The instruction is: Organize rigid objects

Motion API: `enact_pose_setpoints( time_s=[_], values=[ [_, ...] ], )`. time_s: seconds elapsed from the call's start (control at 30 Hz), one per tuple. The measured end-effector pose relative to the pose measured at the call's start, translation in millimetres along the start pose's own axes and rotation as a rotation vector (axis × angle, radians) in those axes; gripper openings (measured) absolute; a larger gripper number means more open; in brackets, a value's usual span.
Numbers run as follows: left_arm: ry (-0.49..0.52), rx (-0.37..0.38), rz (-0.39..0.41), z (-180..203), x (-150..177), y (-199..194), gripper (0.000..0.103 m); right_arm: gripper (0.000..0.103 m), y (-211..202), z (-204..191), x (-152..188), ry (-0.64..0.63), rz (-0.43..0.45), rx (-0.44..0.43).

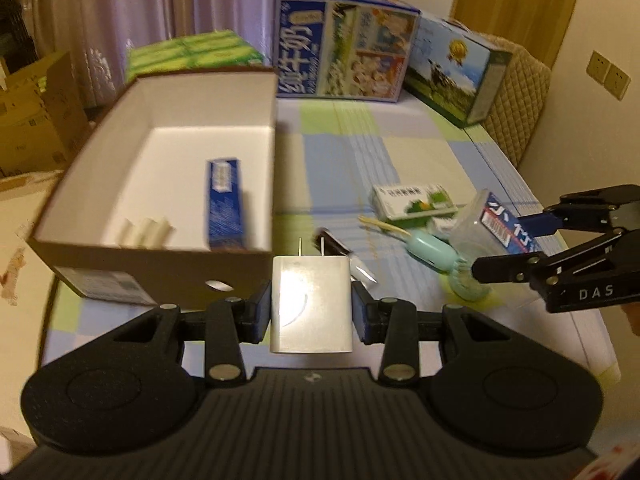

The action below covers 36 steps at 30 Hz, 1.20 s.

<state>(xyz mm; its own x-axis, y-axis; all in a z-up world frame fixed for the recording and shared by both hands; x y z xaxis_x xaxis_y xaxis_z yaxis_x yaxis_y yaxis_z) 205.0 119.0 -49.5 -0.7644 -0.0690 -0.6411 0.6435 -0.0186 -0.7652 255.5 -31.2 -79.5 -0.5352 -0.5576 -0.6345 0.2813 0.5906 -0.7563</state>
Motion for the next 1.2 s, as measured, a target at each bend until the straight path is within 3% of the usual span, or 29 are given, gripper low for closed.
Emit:
enact_pose_setpoints(
  time_s=[0.33,0.57,0.97,1.2],
  values=[
    [0.028,-0.028,0.042,-84.3,-45.7,3.9,0.035,0.055,49.2,-65.8,-73.9,0.003,0.052,-0.063],
    [0.053,-0.016,0.044,-132.8,-77.9,31.6,0.035,0.055,99.5,-83.2,-117.5,0.054,0.051,-0.043],
    [0.119,0.008,-0.008,-182.8,-131.1,106.2,0.036,0.055,183.9,-62.1,-176.9,0.115,0.025,0.059],
    [0.137,0.015,-0.05,-203.9,-152.4,153.6,0.035,0.055,224.0,-42.5,-196.4,0.085,-0.009,0.112]
  ],
)
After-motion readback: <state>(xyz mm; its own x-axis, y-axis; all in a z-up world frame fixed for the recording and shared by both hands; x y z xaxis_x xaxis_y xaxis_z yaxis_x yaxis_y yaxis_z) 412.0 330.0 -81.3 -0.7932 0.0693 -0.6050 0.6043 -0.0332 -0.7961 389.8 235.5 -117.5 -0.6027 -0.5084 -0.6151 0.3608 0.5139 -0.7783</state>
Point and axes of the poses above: each gripper's, at about its wrist camera, not at the fingertips, and y roughly the way its jaws point, z to its right, x to its underside, the point moved 4 cm from there along y, roughly the way its jaws point, and after that the axes turned 1 degree about y, right-handed, at the moved point
